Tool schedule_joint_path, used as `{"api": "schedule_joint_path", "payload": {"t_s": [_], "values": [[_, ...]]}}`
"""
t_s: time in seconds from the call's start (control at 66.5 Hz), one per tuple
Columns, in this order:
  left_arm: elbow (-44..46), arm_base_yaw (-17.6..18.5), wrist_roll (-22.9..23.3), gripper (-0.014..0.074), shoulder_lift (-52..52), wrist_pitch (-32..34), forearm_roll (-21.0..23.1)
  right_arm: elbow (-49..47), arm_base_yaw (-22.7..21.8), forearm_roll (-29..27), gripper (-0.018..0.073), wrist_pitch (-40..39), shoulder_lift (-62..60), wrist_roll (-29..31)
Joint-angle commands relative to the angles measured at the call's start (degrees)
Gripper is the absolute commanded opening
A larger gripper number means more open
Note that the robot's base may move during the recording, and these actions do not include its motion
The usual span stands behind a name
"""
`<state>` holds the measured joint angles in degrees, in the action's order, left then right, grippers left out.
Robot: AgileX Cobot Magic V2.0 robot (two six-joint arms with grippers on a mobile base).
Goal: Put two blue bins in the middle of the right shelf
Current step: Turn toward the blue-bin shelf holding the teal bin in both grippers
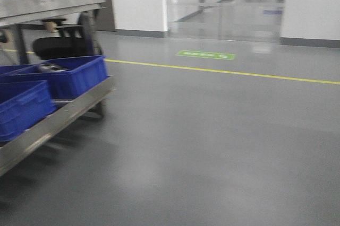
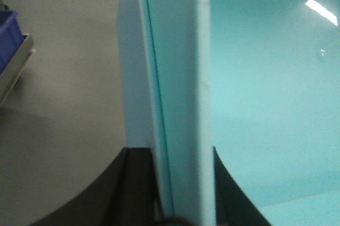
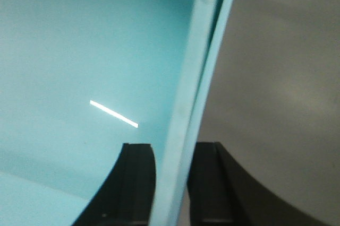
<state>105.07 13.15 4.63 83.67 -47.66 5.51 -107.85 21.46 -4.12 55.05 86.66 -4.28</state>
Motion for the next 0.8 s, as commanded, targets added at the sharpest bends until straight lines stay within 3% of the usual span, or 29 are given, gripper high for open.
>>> {"api": "schedule_joint_path", "payload": {"t_s": [0.0, 0.782], "values": [[1.3, 0.3, 1.0, -0.0111, -1.6, 8.7, 2.9, -0.6, -0.4, 0.5, -0.0154, -1.9, -0.5, 0.2], [1.3, 0.3, 1.0, -0.0111, -1.6, 8.7, 2.9, -0.6, -0.4, 0.5, -0.0154, -1.9, -0.5, 0.2]]}}
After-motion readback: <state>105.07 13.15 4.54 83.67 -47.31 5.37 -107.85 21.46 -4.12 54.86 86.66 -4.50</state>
